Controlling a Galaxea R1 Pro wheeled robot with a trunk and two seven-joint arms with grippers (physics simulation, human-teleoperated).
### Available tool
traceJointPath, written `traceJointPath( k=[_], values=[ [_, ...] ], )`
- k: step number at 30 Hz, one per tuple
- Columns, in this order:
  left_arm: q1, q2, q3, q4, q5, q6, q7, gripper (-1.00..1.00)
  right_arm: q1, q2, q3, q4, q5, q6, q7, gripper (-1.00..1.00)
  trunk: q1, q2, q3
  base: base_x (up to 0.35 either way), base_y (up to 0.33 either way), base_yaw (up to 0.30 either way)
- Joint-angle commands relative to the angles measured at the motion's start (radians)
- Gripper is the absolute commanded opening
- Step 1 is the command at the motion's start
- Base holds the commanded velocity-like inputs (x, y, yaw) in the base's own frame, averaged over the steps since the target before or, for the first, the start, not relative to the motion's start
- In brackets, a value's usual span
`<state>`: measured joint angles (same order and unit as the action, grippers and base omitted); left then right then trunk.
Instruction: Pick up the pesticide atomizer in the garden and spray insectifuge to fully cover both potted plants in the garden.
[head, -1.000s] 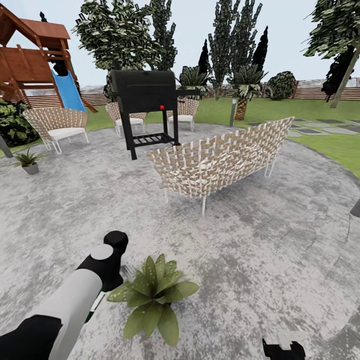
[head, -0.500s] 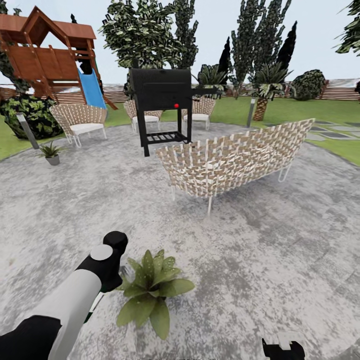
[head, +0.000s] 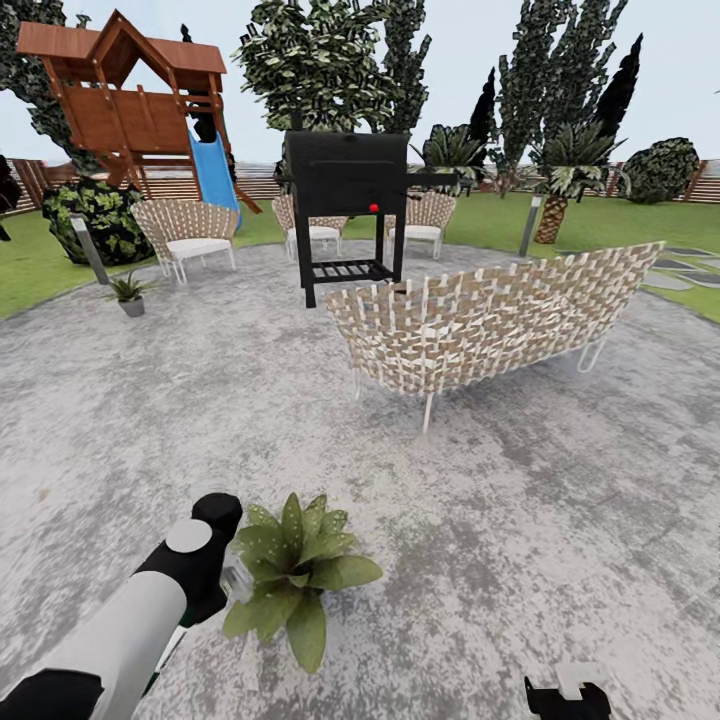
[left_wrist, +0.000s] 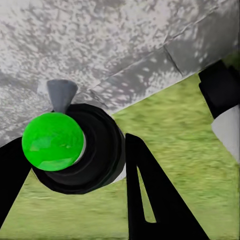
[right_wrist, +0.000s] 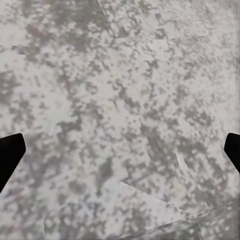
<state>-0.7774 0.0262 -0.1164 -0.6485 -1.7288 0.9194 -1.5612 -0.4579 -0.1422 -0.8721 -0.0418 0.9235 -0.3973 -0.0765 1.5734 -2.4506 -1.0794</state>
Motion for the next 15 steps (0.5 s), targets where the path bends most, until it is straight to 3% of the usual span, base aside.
traceJointPath(
  k=[1, 5, 7, 12, 15],
  values=[
    [0.017, 0.008, -0.004, -0.002, -0.005, 0.010, -0.010, -1.00, -0.001, 0.000, -0.005, 0.002, 0.011, -0.003, -0.006, 1.00, 0.000, 0.000, -0.001, 0.000, -0.005, 0.001],
    [0.047, 0.073, -0.002, -0.016, -0.001, 0.009, -0.010, -1.00, -0.001, 0.000, -0.005, 0.002, 0.011, -0.003, -0.006, 1.00, 0.000, 0.000, -0.001, 0.000, -0.001, 0.000],
    [0.049, 0.090, -0.002, -0.016, 0.000, 0.009, -0.010, -1.00, -0.001, -0.001, -0.005, 0.002, 0.011, -0.003, -0.006, 1.00, 0.000, 0.000, -0.001, 0.000, 0.000, 0.000],
    [0.057, 0.085, -0.001, -0.004, 0.004, 0.010, -0.010, -1.00, -0.001, 0.001, -0.005, 0.002, 0.011, -0.003, -0.006, 1.00, 0.000, 0.000, -0.001, 0.000, 0.000, 0.150],
    [0.058, 0.075, -0.002, -0.003, 0.038, 0.011, -0.010, -1.00, -0.001, 0.001, -0.005, 0.002, 0.011, -0.003, -0.006, 1.00, 0.000, 0.000, -0.001, 0.000, 0.000, 0.266]
  ],
)
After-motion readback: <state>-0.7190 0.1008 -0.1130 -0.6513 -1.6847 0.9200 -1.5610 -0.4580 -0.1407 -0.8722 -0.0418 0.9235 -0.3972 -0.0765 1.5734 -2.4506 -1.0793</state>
